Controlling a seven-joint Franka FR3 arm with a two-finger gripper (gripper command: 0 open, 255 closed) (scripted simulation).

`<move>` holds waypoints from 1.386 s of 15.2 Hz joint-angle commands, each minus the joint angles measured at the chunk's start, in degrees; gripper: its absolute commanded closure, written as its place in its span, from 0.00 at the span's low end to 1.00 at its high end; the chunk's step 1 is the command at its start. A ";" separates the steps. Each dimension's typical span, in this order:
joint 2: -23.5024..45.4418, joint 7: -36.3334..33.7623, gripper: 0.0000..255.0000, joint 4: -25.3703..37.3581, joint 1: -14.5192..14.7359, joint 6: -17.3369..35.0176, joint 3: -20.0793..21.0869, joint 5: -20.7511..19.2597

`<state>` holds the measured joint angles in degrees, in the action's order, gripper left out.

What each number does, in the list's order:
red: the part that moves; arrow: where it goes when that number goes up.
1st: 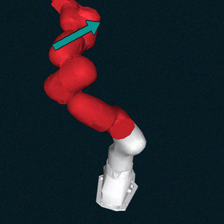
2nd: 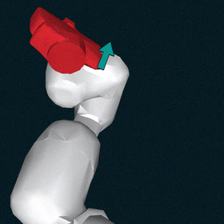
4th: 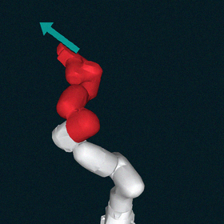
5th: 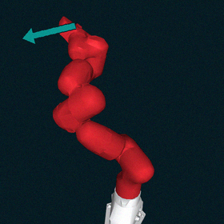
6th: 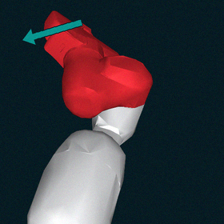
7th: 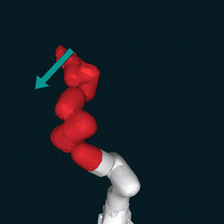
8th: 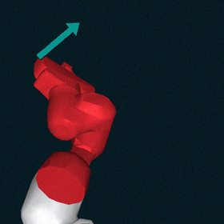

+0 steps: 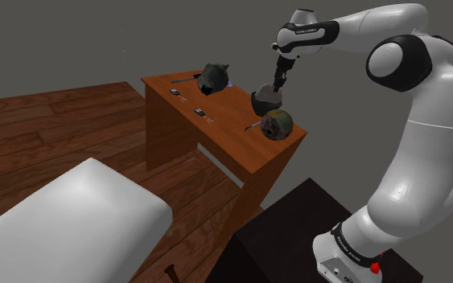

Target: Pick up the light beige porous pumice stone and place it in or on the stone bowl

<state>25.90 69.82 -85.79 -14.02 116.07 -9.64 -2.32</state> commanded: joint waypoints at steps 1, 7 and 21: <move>-0.03 0.00 1.00 -0.02 0.01 0.05 0.01 0.00; -0.02 0.00 0.00 -0.02 0.00 0.06 0.00 0.01; -2.00 -0.10 0.00 4.27 0.43 -6.23 0.00 -0.23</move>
